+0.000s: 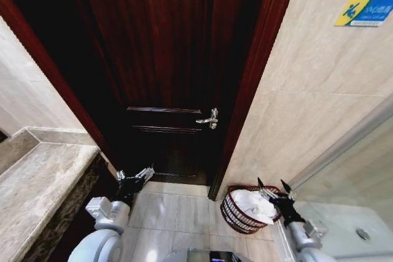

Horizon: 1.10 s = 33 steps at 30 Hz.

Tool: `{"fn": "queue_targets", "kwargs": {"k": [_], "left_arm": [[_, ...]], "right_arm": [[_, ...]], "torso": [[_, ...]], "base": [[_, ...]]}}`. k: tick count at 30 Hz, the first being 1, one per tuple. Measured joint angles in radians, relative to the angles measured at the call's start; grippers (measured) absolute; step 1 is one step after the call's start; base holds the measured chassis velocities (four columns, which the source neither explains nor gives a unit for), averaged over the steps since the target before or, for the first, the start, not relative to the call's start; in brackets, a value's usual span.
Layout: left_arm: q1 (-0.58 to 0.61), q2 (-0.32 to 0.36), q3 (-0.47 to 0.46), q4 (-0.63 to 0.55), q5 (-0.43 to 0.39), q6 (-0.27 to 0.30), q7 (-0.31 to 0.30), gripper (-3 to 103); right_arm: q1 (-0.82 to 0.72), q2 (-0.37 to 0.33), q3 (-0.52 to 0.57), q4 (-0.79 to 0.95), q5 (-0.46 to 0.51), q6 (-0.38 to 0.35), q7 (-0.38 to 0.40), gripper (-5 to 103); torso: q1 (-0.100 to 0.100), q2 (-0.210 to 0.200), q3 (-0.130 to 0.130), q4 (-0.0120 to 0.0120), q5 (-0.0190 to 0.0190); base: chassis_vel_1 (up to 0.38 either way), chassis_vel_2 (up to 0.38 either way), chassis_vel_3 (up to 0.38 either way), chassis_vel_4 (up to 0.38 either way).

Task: Discard the used towel into the hamper.

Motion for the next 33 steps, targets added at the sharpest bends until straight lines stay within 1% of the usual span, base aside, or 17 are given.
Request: {"fn": "queue_targets", "kwargs": {"k": [3,7,11,15,18,33], "left_arm": [[0.000,0.000,0.000,0.000,0.000,0.000,0.000,97],[0.000,0.000,0.000,0.000,0.000,0.000,0.000,97],[0.000,0.000,0.000,0.000,0.000,0.000,0.000,97],[0.000,0.000,0.000,0.000,0.000,0.000,0.000,97],[0.000,0.000,0.000,0.000,0.000,0.000,0.000,97],[0.000,0.000,0.000,0.000,0.000,0.000,0.000,97]], "right_arm": [[-0.004,0.015,-0.010,0.081,-0.034,0.011,0.040,100],[-0.008,0.025,-0.012,0.127,-0.060,0.023,0.063,100],[-0.010,0.025,-0.020,0.153,-0.060,0.021,0.066,100],[-0.010,0.019,-0.037,0.180,-0.051,-0.017,0.068,100],[-0.012,0.019,-0.040,0.183,-0.055,-0.027,0.065,100],[-0.013,0.018,-0.040,0.180,-0.058,-0.030,0.060,100]], "torso": [[0.000,0.000,0.000,-0.0001,-0.0001],[0.000,0.000,0.000,-0.0001,0.0000],[0.000,0.000,0.000,-0.0001,0.0000],[0.000,0.000,0.000,-0.0001,0.0000],[0.000,0.000,0.000,-0.0001,0.0001],[0.000,0.000,0.000,-0.0001,0.0001]], "base": [[0.000,0.000,0.000,0.000],[0.000,0.000,0.000,0.000],[0.000,0.000,0.000,0.000],[0.000,0.000,0.000,0.000],[0.000,0.000,0.000,0.000],[0.000,0.000,0.000,0.000]]}}
